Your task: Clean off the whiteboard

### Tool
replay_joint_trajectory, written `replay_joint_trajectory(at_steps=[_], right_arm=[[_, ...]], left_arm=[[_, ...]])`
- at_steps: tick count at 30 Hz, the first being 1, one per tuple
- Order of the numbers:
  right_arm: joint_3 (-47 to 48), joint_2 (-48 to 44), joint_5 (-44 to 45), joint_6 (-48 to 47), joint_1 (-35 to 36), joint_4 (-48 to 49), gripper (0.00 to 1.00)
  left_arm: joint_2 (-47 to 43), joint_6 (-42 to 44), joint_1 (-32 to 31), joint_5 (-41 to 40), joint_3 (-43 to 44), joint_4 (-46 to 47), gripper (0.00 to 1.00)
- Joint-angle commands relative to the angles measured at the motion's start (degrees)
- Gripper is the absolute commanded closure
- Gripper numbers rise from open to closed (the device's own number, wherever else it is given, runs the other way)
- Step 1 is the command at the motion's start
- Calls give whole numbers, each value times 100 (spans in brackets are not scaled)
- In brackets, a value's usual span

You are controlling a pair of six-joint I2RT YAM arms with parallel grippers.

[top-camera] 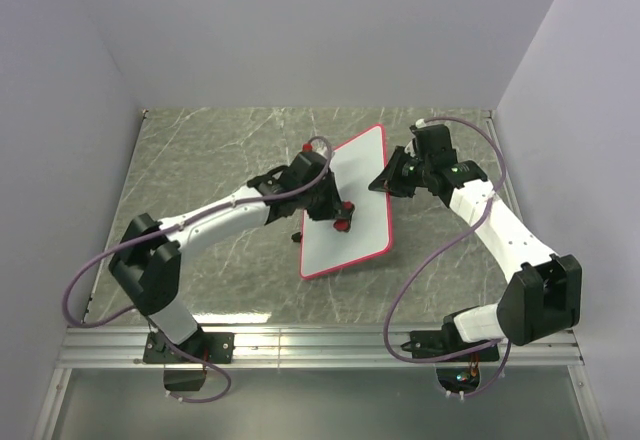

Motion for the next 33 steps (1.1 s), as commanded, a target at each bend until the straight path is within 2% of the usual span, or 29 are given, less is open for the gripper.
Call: replay_joint_trajectory(at_steps=[1, 6, 13, 20, 24, 27, 30, 33], right_arm=[[-201, -1, 232, -199, 113, -134, 100], [-350, -106, 241, -287, 105, -178, 100], [-368, -72, 232, -314, 61, -178, 100], [-237, 51, 250, -331, 17, -178, 100], [-254, 60, 223, -287, -9, -152, 100], [-298, 87, 180, -261, -10, -64, 100], [-359, 130, 118, -226, -27, 6, 100], [-395, 174, 100, -226, -10, 68, 100]], left_arm=[[612, 181, 332, 350, 669, 524, 100], [1349, 356, 844, 605, 997, 471, 100], [1799, 550, 1467, 702, 286, 700, 100], [2116, 858, 1547, 649, 451, 472, 100], [1941, 805, 1451, 816, 583, 436, 100], [1747, 787, 1162, 895, 855, 349, 100], [1807, 805, 862, 948, 1575, 50, 100], [2035, 805, 809, 1088, 2671, -336, 100]])
